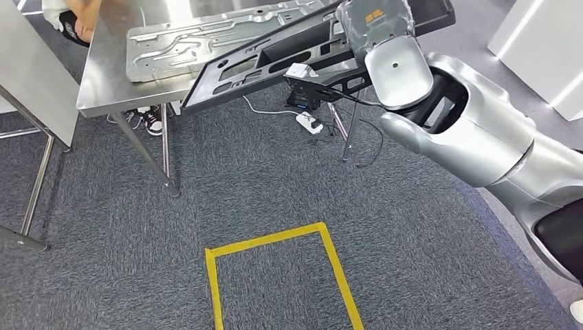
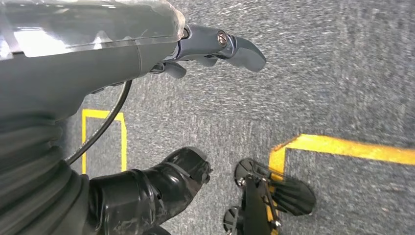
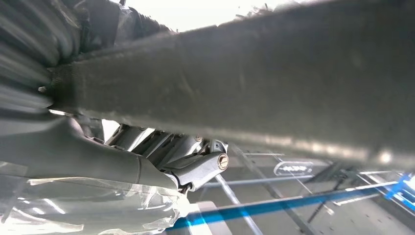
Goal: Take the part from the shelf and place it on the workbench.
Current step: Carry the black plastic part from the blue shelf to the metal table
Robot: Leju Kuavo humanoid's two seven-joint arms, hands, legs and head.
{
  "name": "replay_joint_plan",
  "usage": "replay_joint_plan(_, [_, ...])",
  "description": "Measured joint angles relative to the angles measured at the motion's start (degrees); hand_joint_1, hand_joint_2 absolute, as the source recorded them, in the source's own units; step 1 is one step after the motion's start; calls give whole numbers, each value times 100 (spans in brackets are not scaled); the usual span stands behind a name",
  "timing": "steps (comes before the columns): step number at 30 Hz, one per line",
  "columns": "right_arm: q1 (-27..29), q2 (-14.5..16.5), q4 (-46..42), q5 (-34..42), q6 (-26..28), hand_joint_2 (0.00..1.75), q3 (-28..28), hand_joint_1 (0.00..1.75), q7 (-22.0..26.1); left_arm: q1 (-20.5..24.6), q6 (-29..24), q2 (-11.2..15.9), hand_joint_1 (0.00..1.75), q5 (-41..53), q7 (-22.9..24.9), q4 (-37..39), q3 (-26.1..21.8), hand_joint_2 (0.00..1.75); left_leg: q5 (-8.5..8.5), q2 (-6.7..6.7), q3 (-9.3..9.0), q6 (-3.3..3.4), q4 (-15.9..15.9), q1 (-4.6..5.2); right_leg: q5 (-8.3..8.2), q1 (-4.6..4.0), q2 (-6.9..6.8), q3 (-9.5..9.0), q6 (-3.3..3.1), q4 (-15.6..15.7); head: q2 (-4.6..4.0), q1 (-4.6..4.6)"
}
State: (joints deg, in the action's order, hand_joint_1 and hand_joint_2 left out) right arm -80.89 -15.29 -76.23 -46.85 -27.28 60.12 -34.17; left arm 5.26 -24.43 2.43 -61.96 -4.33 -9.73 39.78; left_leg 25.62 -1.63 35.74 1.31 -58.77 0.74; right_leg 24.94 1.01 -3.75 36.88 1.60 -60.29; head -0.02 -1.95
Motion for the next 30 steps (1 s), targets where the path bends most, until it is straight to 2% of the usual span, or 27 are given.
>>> replay_joint_plan(2, [-11, -8, 3, -2, 2, 175, -1, 175, -2, -11, 3, -3, 0, 0, -8, 0, 0, 175, -54, 65, -66, 58, 88, -28, 187, 4, 146, 106, 36, -267, 0, 16])
replay_joint_plan(4, [-15, -15, 6, -2, 8, 175, -1, 175, -3, -8, 7, -5, 0, 0, -20, 0, 0, 175, -65, 113, -91, 101, 107, -32, 521, 2, 314, 429, 36, -935, 0, 30])
replay_joint_plan(5, [-10, -19, 7, -1, 11, 175, -1, 175, -2, -3, 10, -4, 0, 0, -25, 0, 0, 175, -61, 145, -91, 116, 100, -26, 634, -2, 346, 598, 36, -1263, 0, 36])
replay_joint_plan(6, [-2, -23, 7, 0, 12, 175, -1, 175, -2, 1, 13, -4, 0, 1, -28, 0, 0, 175, -51, 178, -93, 125, 89, -20, 649, -4, 361, 699, 35, -1441, 0, 37])
replay_joint_plan(7, [3, -27, 8, 0, 11, 175, -1, 175, -2, 1, 17, -4, 0, 4, -30, 0, 0, 175, -37, 219, -94, 129, 70, -14, 558, -6, 367, 707, 28, -1420, 0, 38])
replay_joint_plan(8, [5, -33, 8, -1, 10, 175, -1, 175, -2, -2, 27, -4, 0, 7, -30, 0, 0, 175, -17, 255, -97, 126, 44, -12, 379, -8, 370, 610, 14, -1186, 0, 39])
replay_joint_plan(10, [0, -41, 8, -2, 9, 175, -1, 175, -2, -10, 62, -7, 0, 12, -40, 0, 0, 175, 42, 309, -85, 104, -28, -2, 40, -28, 394, 277, -37, -474, 0, 38])
replay_joint_plan(11, [-5, -44, 7, -3, 10, 175, -1, 175, -2, -14, 87, -9, 0, 14, -58, 0, 0, 175, 64, 328, -65, 86, -60, 1, -38, -36, 409, 152, -61, -216, 0, 35])
replay_joint_plan(13, [-15, -45, 5, -7, 11, 175, 0, 175, -4, -17, 136, -12, 0, 25, -111, 0, 0, 175, 74, 350, -30, 41, -87, -4, -33, -60, 428, 64, -94, -44, 1, 33])
replay_joint_plan(16, [-22, -50, 4, -14, 6, 175, -1, 175, -8, -23, 184, -15, 0, 63, -171, 0, 0, 175, 143, 342, -12, -36, -139, -13, -60, -28, 400, 5, -156, 67, 1, 30])
replay_joint_plan(18, [-29, -56, 1, -16, 1, 175, -1, 175, -19, -18, 189, -19, 0, 78, -189, 0, 0, 175, 384, 289, 174, -110, -556, -38, -74, 6, 372, -60, -187, 136, 1, 19])
replay_joint_plan(20, [-32, -58, -2, -18, -6, 175, -1, 175, -33, -12, 187, -16, 0, 80, -194, 0, 0, 175, 645, 251, 520, -186, -1241, -90, -64, 23, 364, -89, -194, 152, 0, 15])
replay_joint_plan(21, [-30, -58, -3, -18, -9, 175, -1, 175, -37, -13, 187, -14, 0, 81, -194, 0, 0, 175, 678, 242, 656, -218, -1469, -117, -54, 36, 363, -98, -188, 149, 0, 14])
replay_joint_plan(22, [-29, -58, -3, -17, -12, 175, -1, 175, -37, -16, 187, -13, 0, 82, -194, 0, 0, 175, 603, 230, 702, -246, -1499, -141, -43, 51, 363, -108, -176, 145, 0, 15])
replay_joint_plan(23, [-28, -58, -3, -17, -15, 175, -1, 175, -37, -20, 187, -13, 0, 83, -194, 0, 0, 175, 427, 215, 638, -271, -1305, -165, -29, 68, 363, -120, -156, 140, 0, 14])
replay_joint_plan(25, [-32, -58, -3, -17, -19, 175, -1, 175, -37, -23, 187, -13, 0, 84, -194, 0, 0, 175, 27, 175, 300, -311, -556, -195, 4, 89, 364, -151, -100, 129, 0, 13])
replay_joint_plan(26, [-38, -58, -4, -17, -20, 175, 0, 175, -38, -21, 186, -12, 0, 85, -194, 0, 0, 175, -85, 165, 146, -304, -231, -189, 16, 90, 365, -158, -64, 124, 1, 11])
replay_joint_plan(27, [-44, -58, -8, -17, -21, 175, -1, 175, -39, -16, 186, -11, 0, 85, -194, 0, 0, 175, -119, 159, 56, -284, -45, -175, 19, 86, 365, -161, -28, 127, 1, 8])
replay_joint_plan(30, [-54, -60, -19, -17, -30, 175, -1, 175, -45, -6, 185, -8, 0, 86, -193, 0, 0, 175, -103, 172, 15, -163, 45, -142, 22, 85, 361, -174, 82, 158, 0, 5])
